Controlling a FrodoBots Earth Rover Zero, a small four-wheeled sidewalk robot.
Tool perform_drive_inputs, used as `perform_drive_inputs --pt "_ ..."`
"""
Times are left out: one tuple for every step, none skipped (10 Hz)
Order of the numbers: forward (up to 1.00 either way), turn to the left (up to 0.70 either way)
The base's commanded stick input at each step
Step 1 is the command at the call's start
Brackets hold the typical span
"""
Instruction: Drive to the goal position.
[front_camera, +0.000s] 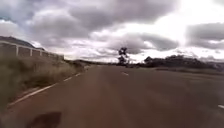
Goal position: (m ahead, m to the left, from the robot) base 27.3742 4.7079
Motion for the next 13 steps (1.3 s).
perform_drive_inputs --pt "0.70 0.01" --pt "0.70 0.01" --pt "0.70 0.01" --pt "0.70 0.01" --pt "0.70 0.01" --pt "0.70 -0.22" --pt "0.70 -0.34" --pt "0.70 -0.34" --pt "0.70 -0.34" --pt "0.70 -0.29" --pt "0.70 -0.24" --pt "0.70 -0.28" --pt "0.70 -0.22"
